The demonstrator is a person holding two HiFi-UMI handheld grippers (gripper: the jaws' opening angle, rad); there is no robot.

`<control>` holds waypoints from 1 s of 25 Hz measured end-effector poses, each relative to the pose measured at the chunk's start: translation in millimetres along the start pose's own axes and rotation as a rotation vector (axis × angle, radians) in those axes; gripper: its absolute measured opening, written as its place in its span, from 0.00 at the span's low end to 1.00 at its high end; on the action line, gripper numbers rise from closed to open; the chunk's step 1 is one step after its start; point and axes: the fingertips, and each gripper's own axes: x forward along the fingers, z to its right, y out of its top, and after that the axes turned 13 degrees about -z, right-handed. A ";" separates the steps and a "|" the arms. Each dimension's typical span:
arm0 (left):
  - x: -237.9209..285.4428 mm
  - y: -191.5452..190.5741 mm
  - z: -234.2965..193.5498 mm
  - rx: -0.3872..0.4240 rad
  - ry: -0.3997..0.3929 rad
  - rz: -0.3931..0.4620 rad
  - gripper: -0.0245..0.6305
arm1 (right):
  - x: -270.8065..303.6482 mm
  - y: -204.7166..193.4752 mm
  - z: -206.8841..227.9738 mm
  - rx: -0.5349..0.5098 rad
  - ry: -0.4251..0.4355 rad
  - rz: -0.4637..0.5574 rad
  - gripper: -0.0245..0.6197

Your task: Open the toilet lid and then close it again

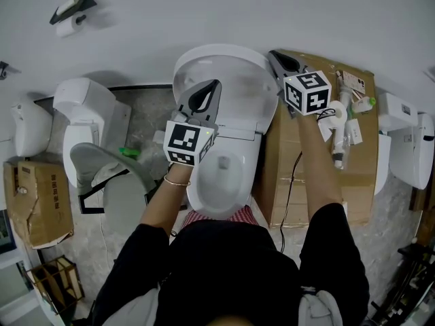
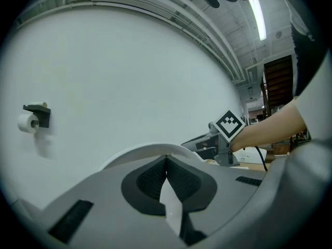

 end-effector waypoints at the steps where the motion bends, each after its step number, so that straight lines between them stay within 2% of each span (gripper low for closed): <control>1: -0.3 -0.7 0.0 -0.001 -0.001 -0.001 0.04 | -0.3 0.1 -1.2 -0.009 0.008 -0.006 0.07; 19: 0.9 -7.9 -1.3 -0.008 -0.008 -0.011 0.04 | 5.6 -4.1 1.8 -0.044 0.059 -0.044 0.07; 25: 1.9 -8.2 0.8 -0.008 -0.019 -0.010 0.04 | 3.6 -4.2 -2.5 -0.054 0.122 -0.056 0.07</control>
